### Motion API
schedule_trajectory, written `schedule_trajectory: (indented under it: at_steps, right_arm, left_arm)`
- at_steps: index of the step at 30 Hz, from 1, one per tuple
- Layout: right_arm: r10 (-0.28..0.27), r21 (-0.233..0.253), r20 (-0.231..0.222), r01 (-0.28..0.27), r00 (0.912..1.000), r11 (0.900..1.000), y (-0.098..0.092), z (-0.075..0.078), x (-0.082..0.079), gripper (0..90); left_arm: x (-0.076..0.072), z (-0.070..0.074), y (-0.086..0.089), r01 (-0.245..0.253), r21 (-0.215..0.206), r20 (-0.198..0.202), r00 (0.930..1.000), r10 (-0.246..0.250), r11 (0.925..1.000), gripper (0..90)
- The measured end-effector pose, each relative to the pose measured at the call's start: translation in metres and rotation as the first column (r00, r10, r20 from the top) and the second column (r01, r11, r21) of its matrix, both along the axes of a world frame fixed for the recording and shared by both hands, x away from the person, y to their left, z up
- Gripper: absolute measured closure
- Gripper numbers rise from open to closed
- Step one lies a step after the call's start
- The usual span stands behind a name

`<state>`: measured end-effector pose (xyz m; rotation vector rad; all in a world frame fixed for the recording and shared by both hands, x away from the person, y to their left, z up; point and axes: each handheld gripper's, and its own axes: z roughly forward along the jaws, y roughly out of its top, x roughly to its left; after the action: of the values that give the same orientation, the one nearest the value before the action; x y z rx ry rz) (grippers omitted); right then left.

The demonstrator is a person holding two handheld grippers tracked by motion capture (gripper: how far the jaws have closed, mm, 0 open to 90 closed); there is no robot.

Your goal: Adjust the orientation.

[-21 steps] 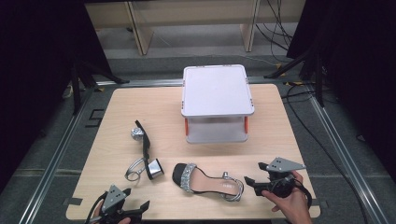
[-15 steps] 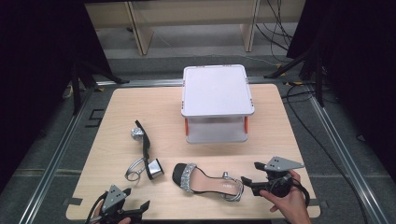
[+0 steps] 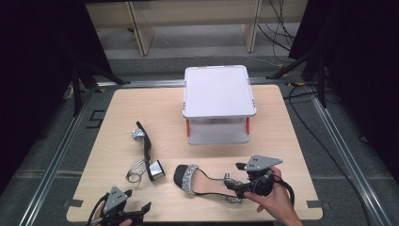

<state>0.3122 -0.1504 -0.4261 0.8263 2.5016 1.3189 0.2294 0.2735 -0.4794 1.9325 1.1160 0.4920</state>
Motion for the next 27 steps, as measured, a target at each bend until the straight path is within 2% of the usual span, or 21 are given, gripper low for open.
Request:
schedule_trajectory:
  at_steps: [3, 5, 6, 9, 10, 11, 15, 20, 22, 23, 24, 27]
  right_arm:
    - [0.017, -0.016, -0.021, -0.017, 0.9996, 1.0, 0.011, 0.0, 0.001, 22.4]
    - [0.037, -0.046, -0.01, -0.037, 0.9993, 0.998, 0.019, -0.001, 0.003, 21.6]
    - [0.047, -0.054, -0.018, -0.048, 0.9987, 0.997, 0.024, -0.002, 0.004, 21.5]
    - [0.074, -0.099, -0.032, -0.077, 0.9968, 0.992, 0.037, -0.004, 0.005, 21.4]
    - [0.09, -0.116, -0.015, -0.091, 0.9958, 0.989, 0.039, -0.006, 0.007, 21.5]
    - [0.099, -0.126, -0.024, -0.101, 0.9948, 0.987, 0.042, -0.006, 0.007, 21.5]
    - [0.123, -0.151, -0.062, -0.131, 0.9905, 0.98, 0.047, -0.013, 0.009, 19.6]
    - [0.127, -0.19, -0.066, -0.137, 0.9897, 0.972, 0.049, -0.018, 0.009, 18.0]
    - [0.12, -0.21, -0.08, -0.134, 0.9896, 0.968, 0.049, -0.021, 0.01, 17.2]
    - [0.119, -0.213, -0.076, -0.133, 0.9899, 0.968, 0.049, -0.022, 0.01, 17.1]
    - [0.123, -0.22, -0.074, -0.137, 0.9896, 0.966, 0.049, -0.023, 0.011, 16.8]
    - [0.132, -0.22, -0.08, -0.147, 0.988, 0.964, 0.05, -0.023, 0.01, 15.0]
  left_arm:
    - [0.0, 0.0, 0.0, -0.007, -0.004, 0.0, 1.0, 0.007, 1.0, 15.1]
    - [0.0, 0.0, 0.0, -0.006, -0.004, 0.0, 1.0, 0.006, 1.0, 15.1]
    - [0.0, 0.0, 0.0, -0.004, -0.003, -0.001, 1.0, 0.004, 1.0, 15.1]
    - [0.0, 0.001, 0.001, 0.01, 0.007, 0.005, 0.9999, -0.01, 0.9999, 15.1]
    - [0.0, 0.001, 0.001, 0.014, 0.007, 0.009, 0.9999, -0.014, 0.9999, 15.1]
    - [0.0, 0.001, 0.001, 0.01, 0.003, 0.008, 0.9999, -0.01, 0.9999, 15.1]
    - [0.0, 0.001, 0.0, 0.012, 0.006, 0.003, 0.9999, -0.012, 0.9999, 15.1]
    - [0.0, 0.001, 0.0, 0.008, 0.005, 0.0, 1.0, -0.008, 1.0, 15.1]
    - [0.0, 0.001, 0.0, 0.011, 0.024, -0.003, 0.9999, -0.011, 0.9997, 15.1]
    - [0.002, 0.001, 0.002, 0.034, 0.043, 0.013, 0.9993, -0.035, 0.9985, 15.1]
    - [-0.001, 0.001, 0.0, 0.004, 0.013, -0.004, 1.0, -0.004, 0.9999, 15.1]
    - [-0.001, 0.001, 0.0, 0.007, 0.009, -0.004, 1.0, -0.007, 0.9999, 15.1]
